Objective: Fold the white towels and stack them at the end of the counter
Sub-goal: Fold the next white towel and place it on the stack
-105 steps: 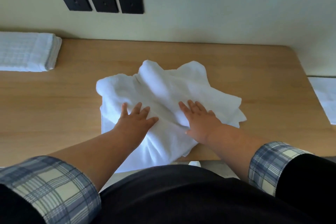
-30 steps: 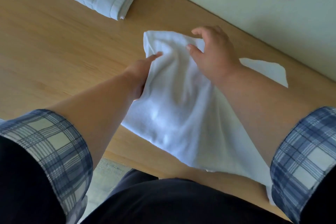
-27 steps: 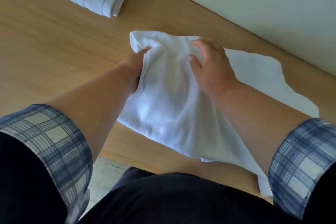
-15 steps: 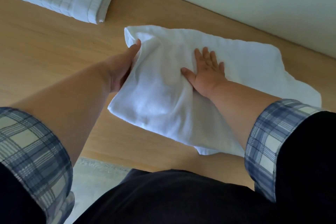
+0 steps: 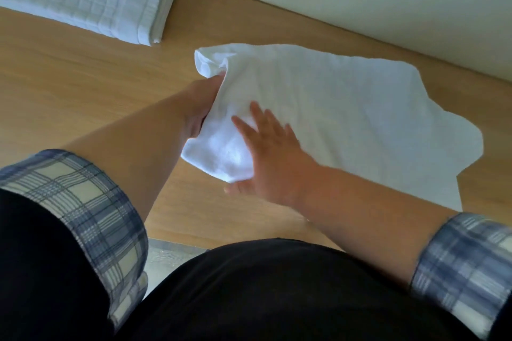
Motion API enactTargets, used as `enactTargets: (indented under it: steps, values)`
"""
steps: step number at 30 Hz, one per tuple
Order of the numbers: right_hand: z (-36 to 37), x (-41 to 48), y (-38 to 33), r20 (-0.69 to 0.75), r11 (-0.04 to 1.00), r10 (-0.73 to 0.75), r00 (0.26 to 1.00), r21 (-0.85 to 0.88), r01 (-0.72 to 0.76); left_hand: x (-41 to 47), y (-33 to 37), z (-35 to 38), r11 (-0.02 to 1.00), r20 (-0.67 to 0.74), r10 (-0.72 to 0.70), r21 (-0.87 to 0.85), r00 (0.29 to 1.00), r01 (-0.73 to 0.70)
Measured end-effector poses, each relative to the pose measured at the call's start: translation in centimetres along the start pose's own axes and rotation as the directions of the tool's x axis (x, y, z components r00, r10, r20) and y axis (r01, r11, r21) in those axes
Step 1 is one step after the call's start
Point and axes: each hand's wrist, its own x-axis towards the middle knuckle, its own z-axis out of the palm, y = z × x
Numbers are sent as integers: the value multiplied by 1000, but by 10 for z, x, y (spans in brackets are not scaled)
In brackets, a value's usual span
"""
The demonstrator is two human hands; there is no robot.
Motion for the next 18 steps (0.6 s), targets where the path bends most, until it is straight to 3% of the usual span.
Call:
enactTargets:
  steps: [2, 5, 8, 11, 13, 15, 18]
  values:
    - [17, -5, 8, 114, 982, 20, 993, -188, 2, -3, 0, 2, 999, -44, -40, 23, 998, 41]
    - [30, -3, 26, 117, 935, -3, 993, -352, 44, -14, -2, -7, 991, -21, -133, -4, 991, 133]
    - [35, 4, 23, 69, 930, 3, 998, -366, 23, -40, -15, -16, 971, 66, -225, 93, 972, 218]
    - [37, -2, 17, 36, 933, -8, 999, -361, 20, -65, -42, -20, 929, -20, -290, 234, 957, 287]
    - [36, -10, 7, 40, 933, -52, 998, -355, 63, -75, -50, -21, 939, -65, -295, 166, 953, 302]
    - [30, -13, -4, -15, 958, -79, 997, -278, 72, -79, -44, -20, 961, 4, -276, -37, 961, 276]
    - [0, -8, -8, -298, 983, 75, 952, 183, -20, -82, -21, -9, 960, 154, -136, -223, 979, 168]
